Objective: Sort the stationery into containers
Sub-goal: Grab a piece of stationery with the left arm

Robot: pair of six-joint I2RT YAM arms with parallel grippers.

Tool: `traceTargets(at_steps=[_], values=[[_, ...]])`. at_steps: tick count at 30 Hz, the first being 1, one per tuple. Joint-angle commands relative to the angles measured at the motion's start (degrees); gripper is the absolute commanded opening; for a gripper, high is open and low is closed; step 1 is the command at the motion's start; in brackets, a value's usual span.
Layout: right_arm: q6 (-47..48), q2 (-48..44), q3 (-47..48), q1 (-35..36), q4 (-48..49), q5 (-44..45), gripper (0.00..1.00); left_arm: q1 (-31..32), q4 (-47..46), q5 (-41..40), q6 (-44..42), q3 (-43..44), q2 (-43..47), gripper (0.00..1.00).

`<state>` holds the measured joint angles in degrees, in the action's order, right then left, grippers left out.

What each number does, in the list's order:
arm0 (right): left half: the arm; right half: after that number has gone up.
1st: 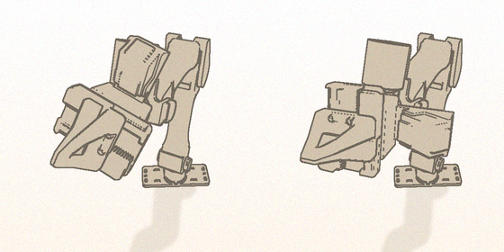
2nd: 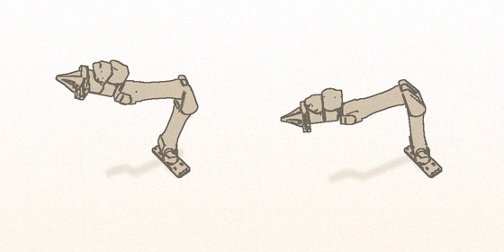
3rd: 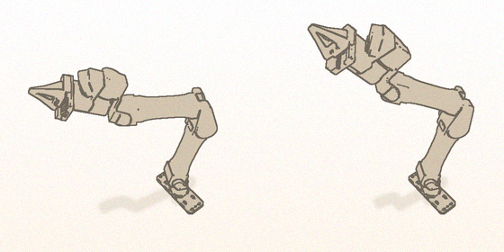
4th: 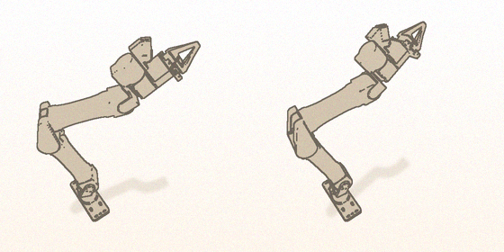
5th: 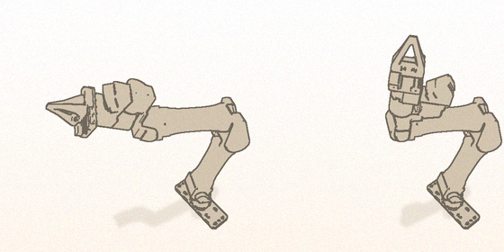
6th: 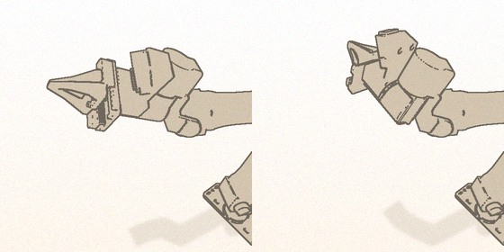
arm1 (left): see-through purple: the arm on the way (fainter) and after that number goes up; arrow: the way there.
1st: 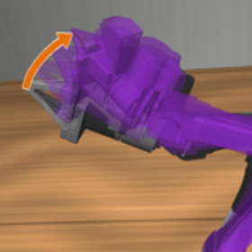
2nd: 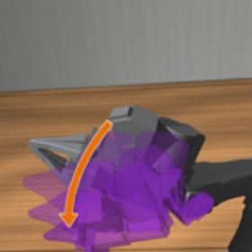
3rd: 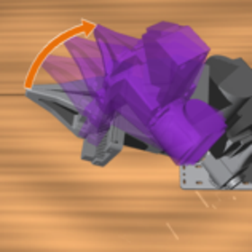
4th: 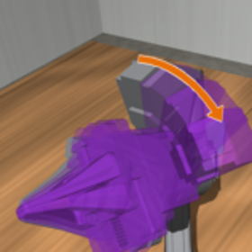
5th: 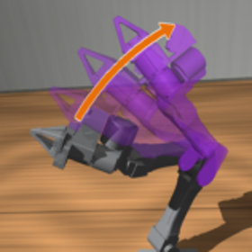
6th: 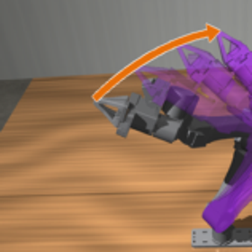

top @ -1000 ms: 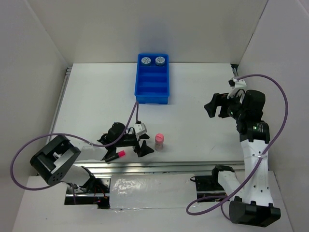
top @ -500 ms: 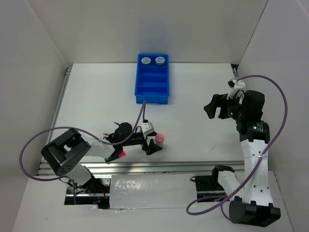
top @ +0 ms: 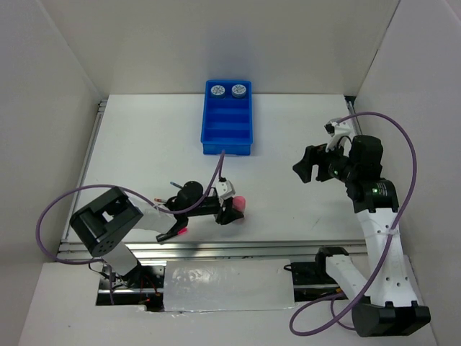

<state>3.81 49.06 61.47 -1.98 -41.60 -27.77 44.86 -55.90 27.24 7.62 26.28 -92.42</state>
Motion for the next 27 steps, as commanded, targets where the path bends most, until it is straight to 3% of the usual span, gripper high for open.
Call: traceTargets(at_steps=[1, 4, 5, 8, 11, 16, 21, 27], values=[[-0.9, -0.7, -0.7, 3.9, 0.3, 1.2, 0.87, 0.1, 0.8, 0.4, -2.5, 4.0, 2.5, 0.40], [-1.0, -0.5, -1.2, 5.2, 1.1, 2.4, 0.87, -1.0, 16.7, 0.5, -6.4, 10.9, 4.3, 0.24], [-1.0, -0.1, -1.2, 5.7, 1.3, 3.0, 0.87, -2.0, 27.5, 0.4, -10.9, 13.1, 4.6, 0.18], [-1.5, 0.4, -1.4, 5.6, 2.5, 4.5, 0.87, -4.5, 44.7, -2.7, -18.8, 20.6, 5.5, 0.06], [-1.8, 0.4, -2.2, 5.4, 3.5, 4.9, 0.87, -6.7, 59.3, -6.0, -27.0, 27.0, 5.5, 0.01], [-2.8, 0.6, -3.1, 4.1, 4.7, 6.1, 0.87, -6.8, 73.3, -13.8, -36.4, 35.4, 3.9, 0.00], [-3.4, 0.9, -2.9, 0.3, 4.5, 4.9, 0.86, -4.2, 85.2, -17.0, -39.1, 43.0, -3.2, 0.00], [-3.5, 0.6, -2.9, -1.4, 4.3, 4.3, 0.87, -0.2, 89.1, -14.2, -38.6, 48.9, -13.0, 0.14]])
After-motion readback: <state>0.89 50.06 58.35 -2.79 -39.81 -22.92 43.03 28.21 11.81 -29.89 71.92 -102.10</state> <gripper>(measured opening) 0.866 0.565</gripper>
